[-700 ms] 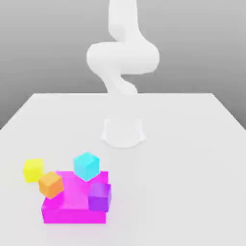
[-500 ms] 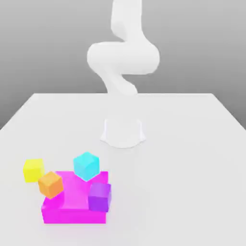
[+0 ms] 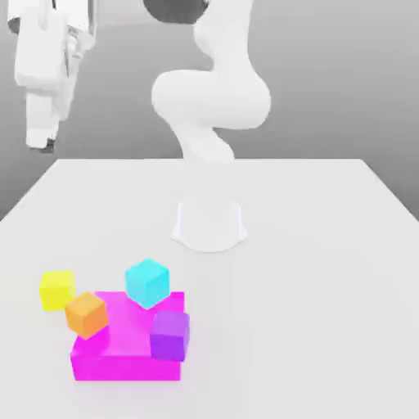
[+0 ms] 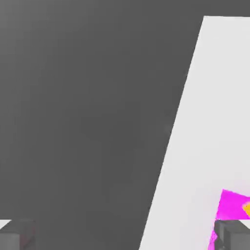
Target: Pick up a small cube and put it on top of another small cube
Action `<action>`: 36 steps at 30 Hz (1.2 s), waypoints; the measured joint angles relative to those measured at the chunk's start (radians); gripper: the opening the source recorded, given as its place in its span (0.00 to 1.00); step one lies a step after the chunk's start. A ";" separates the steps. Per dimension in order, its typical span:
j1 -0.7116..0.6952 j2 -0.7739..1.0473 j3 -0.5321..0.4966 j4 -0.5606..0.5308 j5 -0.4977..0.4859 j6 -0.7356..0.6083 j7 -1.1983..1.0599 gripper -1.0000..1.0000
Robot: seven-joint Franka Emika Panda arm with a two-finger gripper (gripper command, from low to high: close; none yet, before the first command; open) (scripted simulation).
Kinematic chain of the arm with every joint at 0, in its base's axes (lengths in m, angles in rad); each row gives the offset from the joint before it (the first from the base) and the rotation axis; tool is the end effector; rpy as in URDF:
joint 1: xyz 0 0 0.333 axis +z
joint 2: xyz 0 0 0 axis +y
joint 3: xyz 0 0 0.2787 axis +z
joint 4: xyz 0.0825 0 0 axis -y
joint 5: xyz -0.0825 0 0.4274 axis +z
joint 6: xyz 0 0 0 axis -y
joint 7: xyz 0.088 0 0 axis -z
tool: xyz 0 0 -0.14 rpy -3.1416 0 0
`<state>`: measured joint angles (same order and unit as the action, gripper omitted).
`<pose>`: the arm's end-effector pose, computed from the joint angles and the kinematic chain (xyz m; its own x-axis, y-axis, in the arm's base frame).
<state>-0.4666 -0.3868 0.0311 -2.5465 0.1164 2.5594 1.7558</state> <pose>0.4604 -0.2148 0.3586 -0.6175 -0.7713 -0.1544 -0.6905 0.6255 -0.3632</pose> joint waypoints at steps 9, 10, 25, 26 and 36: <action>-0.157 0.156 0.001 -0.094 -0.006 0.101 0.400 0.50; -0.173 0.173 0.000 -0.105 -0.009 0.112 0.446 0.50; -0.360 0.447 -0.091 -0.246 -0.102 0.299 1.126 0.50; -0.360 0.480 -0.090 -0.242 -0.099 0.326 1.131 0.50; -0.386 0.653 -0.056 -0.215 -0.067 0.471 1.115 0.00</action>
<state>-0.8527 0.2667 -0.0246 -2.7610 0.0491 3.0306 2.8705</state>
